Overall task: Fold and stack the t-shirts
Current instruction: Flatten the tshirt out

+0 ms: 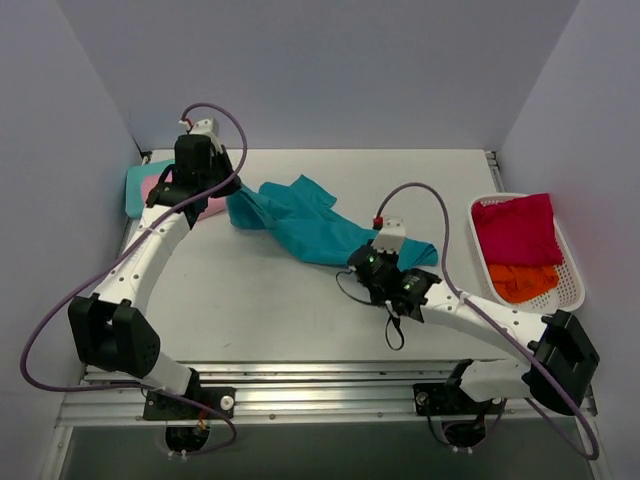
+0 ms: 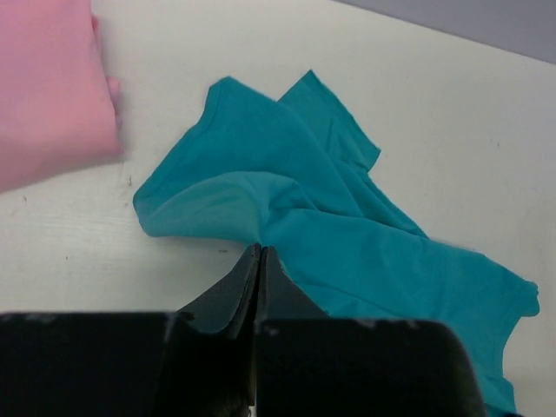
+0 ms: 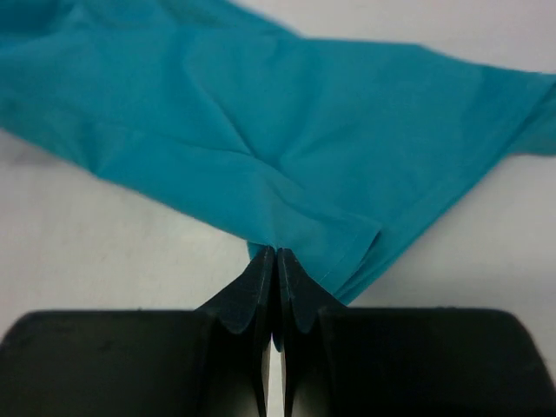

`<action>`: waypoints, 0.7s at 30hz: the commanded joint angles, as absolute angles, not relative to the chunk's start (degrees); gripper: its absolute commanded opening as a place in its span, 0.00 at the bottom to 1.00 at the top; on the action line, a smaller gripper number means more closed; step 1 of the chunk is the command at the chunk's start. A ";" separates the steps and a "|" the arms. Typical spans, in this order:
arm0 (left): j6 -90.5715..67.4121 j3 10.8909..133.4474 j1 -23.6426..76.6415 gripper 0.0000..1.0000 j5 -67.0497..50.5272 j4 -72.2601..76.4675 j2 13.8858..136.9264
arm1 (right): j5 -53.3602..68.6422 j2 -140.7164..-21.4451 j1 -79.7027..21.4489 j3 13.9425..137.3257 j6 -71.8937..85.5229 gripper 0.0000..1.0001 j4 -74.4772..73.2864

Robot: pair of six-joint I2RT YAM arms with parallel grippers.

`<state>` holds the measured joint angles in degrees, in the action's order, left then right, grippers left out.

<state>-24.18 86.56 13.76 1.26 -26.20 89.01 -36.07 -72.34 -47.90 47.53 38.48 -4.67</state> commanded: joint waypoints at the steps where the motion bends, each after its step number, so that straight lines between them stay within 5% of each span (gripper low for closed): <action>1: -26.71 79.21 13.97 0.02 1.50 -19.36 80.87 | -38.67 -69.70 -57.28 45.18 49.99 0.00 -8.60; 4: -28.39 69.63 14.33 0.02 2.37 -16.62 75.95 | -41.21 -71.71 -65.46 43.95 58.43 0.04 -14.40; 5: -29.00 65.69 14.41 0.02 2.90 -16.18 73.76 | -41.57 -73.02 -68.00 43.68 61.75 0.20 -16.85; 6: -29.09 64.09 14.50 0.02 3.25 -15.82 72.87 | -41.75 -73.73 -69.07 43.33 62.83 0.62 -17.74; 7: -29.09 62.77 14.59 0.02 3.86 -15.47 72.17 | -42.79 -74.35 -69.87 43.24 64.23 0.81 -18.97; 9: -29.53 58.91 14.59 0.02 4.65 -15.21 70.41 | -43.77 -75.58 -70.75 43.15 67.31 0.97 -21.70; 16: -32.25 51.15 14.85 0.02 6.59 -10.64 66.80 | -48.95 -74.79 -69.97 44.38 65.05 0.98 -19.96; 21: -32.34 51.24 15.64 0.02 6.42 -9.41 67.15 | -48.78 -77.25 -67.15 44.39 61.88 0.89 -14.77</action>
<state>-31.38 50.28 14.94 5.78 -14.76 68.79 -44.84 -75.85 -68.77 43.55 62.83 -16.64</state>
